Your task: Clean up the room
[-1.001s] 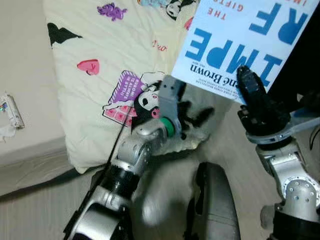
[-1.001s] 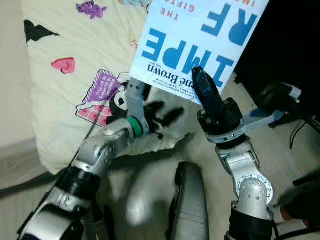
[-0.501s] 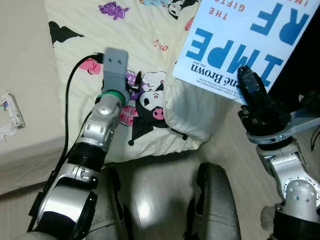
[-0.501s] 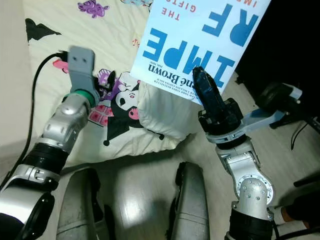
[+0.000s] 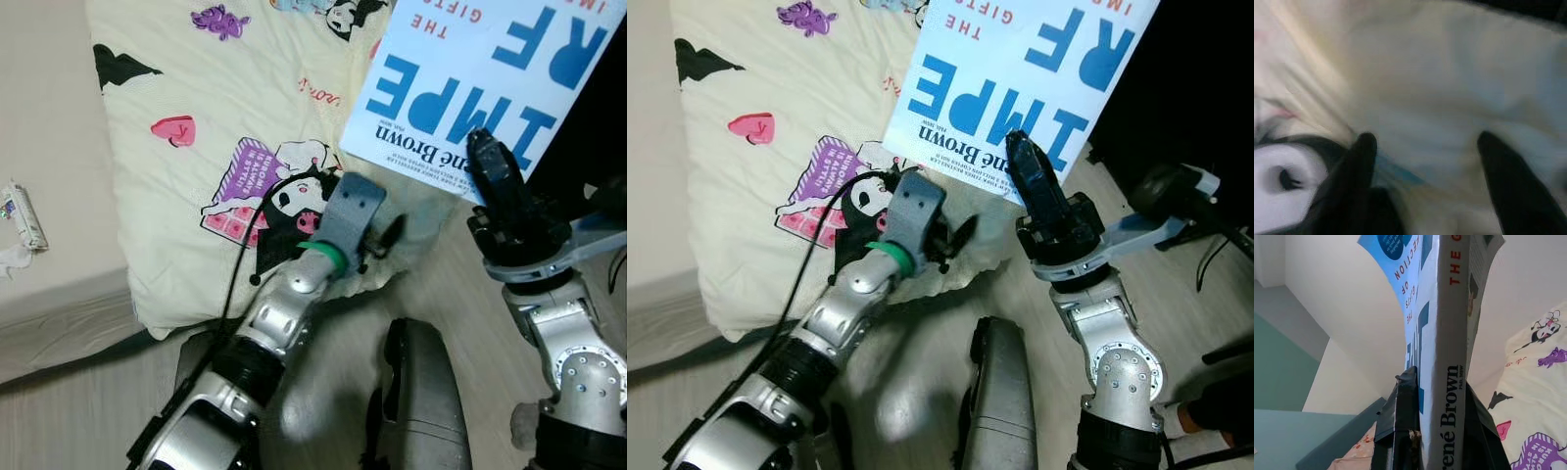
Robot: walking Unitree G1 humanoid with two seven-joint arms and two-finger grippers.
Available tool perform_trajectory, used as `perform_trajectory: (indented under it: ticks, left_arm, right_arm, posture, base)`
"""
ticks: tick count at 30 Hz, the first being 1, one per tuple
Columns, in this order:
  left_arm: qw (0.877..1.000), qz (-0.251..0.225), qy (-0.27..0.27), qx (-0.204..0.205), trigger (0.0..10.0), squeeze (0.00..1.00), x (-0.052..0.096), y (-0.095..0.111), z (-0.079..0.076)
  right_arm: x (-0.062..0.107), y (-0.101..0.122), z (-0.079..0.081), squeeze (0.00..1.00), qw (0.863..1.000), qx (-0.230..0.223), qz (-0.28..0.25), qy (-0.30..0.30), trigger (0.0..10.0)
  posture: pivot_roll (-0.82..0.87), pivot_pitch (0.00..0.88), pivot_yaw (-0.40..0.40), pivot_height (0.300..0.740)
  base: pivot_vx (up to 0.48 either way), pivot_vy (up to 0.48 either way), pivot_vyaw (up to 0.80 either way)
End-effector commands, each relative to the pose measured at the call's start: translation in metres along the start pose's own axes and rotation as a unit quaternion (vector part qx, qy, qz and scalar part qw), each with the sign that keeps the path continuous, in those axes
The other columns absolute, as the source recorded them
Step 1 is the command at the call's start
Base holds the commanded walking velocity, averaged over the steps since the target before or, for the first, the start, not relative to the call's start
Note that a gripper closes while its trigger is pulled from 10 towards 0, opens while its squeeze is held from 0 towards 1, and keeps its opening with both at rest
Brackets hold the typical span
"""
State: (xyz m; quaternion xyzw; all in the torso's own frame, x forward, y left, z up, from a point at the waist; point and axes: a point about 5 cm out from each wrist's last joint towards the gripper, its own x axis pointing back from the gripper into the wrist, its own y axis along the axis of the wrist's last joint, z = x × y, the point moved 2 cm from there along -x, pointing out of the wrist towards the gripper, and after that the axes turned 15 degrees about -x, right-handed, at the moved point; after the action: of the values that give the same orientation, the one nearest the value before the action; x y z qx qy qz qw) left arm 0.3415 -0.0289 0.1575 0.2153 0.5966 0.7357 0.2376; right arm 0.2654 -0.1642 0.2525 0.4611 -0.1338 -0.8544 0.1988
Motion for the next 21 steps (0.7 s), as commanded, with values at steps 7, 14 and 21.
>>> perform_trajectory:
  ticks: [7,14,21]
  left_arm:
    - [0.937,0.009,-0.262,0.232,10.0,0.0,-0.001,0.048,-0.105]
    - [0.984,0.032,-0.126,0.121,10.0,0.0,0.003,0.015,-0.016]
    - [0.986,-0.043,0.152,-0.053,10.0,0.0,0.056,0.034,0.131]
  right_arm:
    - [-0.002,0.004,0.007,0.0,1.0,0.008,-0.012,0.023,0.0]
    - [0.0,0.008,0.007,0.0,1.0,0.014,-0.016,0.02,0.0]
    - [0.0,0.001,0.006,0.0,1.0,0.013,0.004,0.016,0.0]
  posture:
    - [-0.04,0.187,0.08,0.522]
    - [-0.02,0.194,0.076,0.522]
    - [0.03,0.168,0.053,0.522]
  base:
    - [0.0,0.0,0.0]
    - [0.0,0.0,0.0]
    - [0.0,0.0,0.0]
